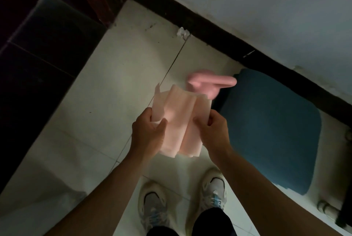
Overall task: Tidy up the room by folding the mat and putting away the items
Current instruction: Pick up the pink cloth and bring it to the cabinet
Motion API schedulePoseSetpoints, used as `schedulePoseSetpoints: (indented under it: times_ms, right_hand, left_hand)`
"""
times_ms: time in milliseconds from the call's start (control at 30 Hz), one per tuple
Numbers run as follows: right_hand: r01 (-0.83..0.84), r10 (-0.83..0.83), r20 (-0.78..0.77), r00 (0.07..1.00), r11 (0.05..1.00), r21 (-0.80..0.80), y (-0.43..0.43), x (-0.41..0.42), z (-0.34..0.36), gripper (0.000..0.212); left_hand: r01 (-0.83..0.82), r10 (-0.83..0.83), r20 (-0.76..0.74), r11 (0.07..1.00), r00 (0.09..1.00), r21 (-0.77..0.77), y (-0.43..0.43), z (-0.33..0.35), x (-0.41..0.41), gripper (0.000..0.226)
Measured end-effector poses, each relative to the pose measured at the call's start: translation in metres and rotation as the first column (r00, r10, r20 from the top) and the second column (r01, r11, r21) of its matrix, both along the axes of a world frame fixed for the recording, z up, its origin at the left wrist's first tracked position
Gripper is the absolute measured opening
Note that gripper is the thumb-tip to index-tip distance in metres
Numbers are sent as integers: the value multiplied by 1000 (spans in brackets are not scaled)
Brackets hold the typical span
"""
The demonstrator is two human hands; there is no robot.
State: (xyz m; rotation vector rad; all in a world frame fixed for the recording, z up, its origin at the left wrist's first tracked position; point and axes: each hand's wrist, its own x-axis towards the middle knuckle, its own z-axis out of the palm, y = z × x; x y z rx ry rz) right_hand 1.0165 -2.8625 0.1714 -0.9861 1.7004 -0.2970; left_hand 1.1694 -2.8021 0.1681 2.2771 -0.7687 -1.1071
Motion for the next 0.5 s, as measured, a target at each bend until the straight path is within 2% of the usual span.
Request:
schedulePoseSetpoints:
  times_ms: [167,300,400,500]
  right_hand:
    - [50,-47,-54,997,997,52,-4,5,-56,12]
    - [37,-32,-80,996,997,62,-8,6,-76,10]
    - [13,-8,-101,995,999,43,-13,6,-85,9]
    - [39,-33,-65,997,995,92,-16,5,-83,32]
  left_hand:
    - [-12,12,-17,999,1000,40,-4,-59,3,12]
    - [-28,31,-41,997,999,69,-10,-83,2,10]
    - [18,-11,-80,996,997,88,-14,-93,1,17]
    - [57,-40,-155,992,987,110,-15,-95,1,27]
